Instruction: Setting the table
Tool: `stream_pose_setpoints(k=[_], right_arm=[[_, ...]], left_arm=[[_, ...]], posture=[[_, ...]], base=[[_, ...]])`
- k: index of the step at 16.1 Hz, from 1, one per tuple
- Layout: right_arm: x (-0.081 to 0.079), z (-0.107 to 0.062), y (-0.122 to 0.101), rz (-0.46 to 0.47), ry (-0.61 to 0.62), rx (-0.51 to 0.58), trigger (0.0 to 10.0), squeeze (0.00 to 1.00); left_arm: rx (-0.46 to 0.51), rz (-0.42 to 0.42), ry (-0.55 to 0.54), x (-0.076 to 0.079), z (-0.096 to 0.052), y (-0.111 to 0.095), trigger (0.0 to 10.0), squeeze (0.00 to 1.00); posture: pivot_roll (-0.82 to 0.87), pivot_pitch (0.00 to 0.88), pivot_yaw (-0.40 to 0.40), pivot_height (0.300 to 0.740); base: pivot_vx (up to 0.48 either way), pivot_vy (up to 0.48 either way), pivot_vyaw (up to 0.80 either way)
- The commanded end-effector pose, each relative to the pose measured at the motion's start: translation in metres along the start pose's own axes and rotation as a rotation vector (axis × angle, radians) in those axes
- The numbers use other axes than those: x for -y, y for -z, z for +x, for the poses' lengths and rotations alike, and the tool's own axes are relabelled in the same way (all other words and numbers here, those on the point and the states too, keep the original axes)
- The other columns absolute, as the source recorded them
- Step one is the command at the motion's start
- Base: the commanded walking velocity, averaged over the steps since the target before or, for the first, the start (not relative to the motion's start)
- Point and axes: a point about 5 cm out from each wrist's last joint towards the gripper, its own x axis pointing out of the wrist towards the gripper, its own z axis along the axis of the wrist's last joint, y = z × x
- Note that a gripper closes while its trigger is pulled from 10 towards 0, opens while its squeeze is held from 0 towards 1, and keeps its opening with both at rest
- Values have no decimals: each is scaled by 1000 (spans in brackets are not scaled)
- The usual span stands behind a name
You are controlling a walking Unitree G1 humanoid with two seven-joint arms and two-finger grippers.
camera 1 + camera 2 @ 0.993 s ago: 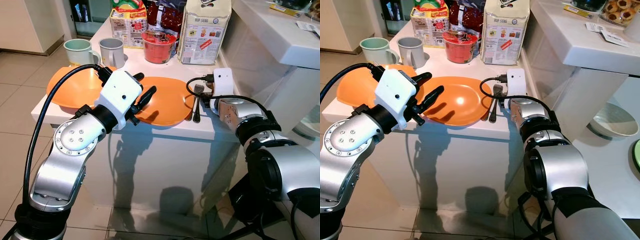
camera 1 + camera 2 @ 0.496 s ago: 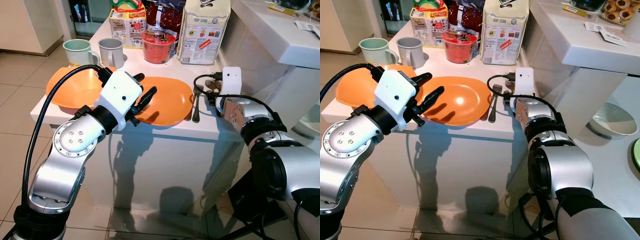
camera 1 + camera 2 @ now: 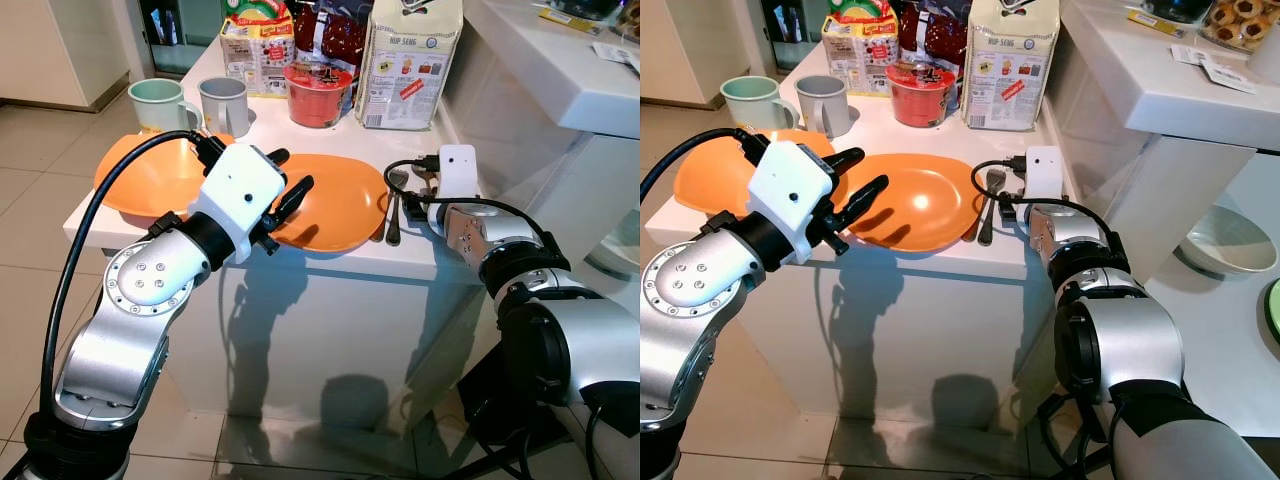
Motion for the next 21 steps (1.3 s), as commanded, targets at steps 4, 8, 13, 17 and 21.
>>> stream_pose_setpoints(k=[4,8,13,17,21], right_arm=[[1,1,18,12,-18,-81,8078,0],[2,1,27,-5,-23,-132,0,0],[5,0,38,60,-17,-195,0,0],[7,0,37,65,-12,-206,0,0],[8,-1,36,62,-6,-207,0,0]], left_arm=[[3,1,33,4,-1,-2,10000,0],[0,11,35,3,-1,-2,10000,0],[1,24,42,3,1,-2,10000,0],[4,26,43,4,3,-3,10000,0],[7,26,38,3,4,-3,10000,0]], posture=[[128,0,-72,740],[128,0,-71,740],[125,0,-69,740],[121,0,-70,740],[122,0,-73,740]], base=[[0,0,0],[0,0,0],[0,0,0],[0,0,0],[0,0,0]])
